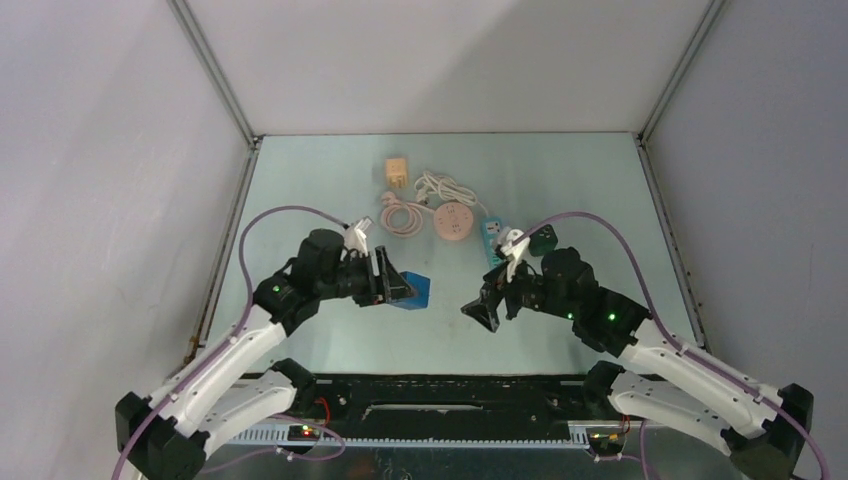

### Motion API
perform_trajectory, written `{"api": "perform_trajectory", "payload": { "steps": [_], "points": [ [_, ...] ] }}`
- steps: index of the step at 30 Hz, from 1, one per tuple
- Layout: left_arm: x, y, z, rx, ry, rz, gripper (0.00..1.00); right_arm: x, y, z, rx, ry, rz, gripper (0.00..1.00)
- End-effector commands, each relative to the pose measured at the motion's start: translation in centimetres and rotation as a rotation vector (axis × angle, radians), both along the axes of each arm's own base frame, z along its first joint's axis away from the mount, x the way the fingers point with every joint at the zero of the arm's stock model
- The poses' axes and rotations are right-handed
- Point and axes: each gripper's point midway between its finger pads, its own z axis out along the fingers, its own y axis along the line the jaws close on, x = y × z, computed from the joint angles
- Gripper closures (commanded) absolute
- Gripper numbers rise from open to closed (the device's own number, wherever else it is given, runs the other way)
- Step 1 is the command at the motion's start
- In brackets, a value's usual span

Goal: Insert the plug

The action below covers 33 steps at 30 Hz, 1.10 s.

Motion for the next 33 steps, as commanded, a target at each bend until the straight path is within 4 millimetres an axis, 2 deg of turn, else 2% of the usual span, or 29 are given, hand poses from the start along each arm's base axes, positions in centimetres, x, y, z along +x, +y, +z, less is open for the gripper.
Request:
{"api": "perform_trajectory", "payload": {
  "steps": [1,9,12,19,24,29,33],
  "points": [
    [-1.1,-0.3,4.3,-0.127,-0.142,-0.086,1.00,1.0,-1.7,-0.5,0.048,0.096,-0.093,0.11],
    [-3.6,-0.9,11.3,-0.390,-0.346,-0.182,1.00,3.3,-4.5,-3.0,0.013,0.208,-0.255,0.11],
    [-4.2,-0.8,12.3,-0.420,-0.395,-0.210,1.00,4.0,-5.2,-3.7,-0.005,0.234,-0.295,0.11],
    [-4.6,-0.6,13.0,-0.395,-0.451,-0.248,1.00,5.1,-5.5,-5.0,-0.023,0.284,-0.328,0.11],
    [-3.3,0.0,12.5,-0.320,-0.546,-0.202,1.00,6.2,-6.0,-6.5,-0.039,0.341,-0.362,0.11],
    [-1.8,1.3,12.0,-0.202,-0.672,-0.149,1.00,8.6,-7.0,-8.4,-0.087,0.396,-0.432,0.11],
    [-1.0,2.4,11.5,-0.098,-0.783,-0.137,1.00,11.7,-8.1,-10.1,-0.209,0.424,-0.519,0.11]
  ]
}}
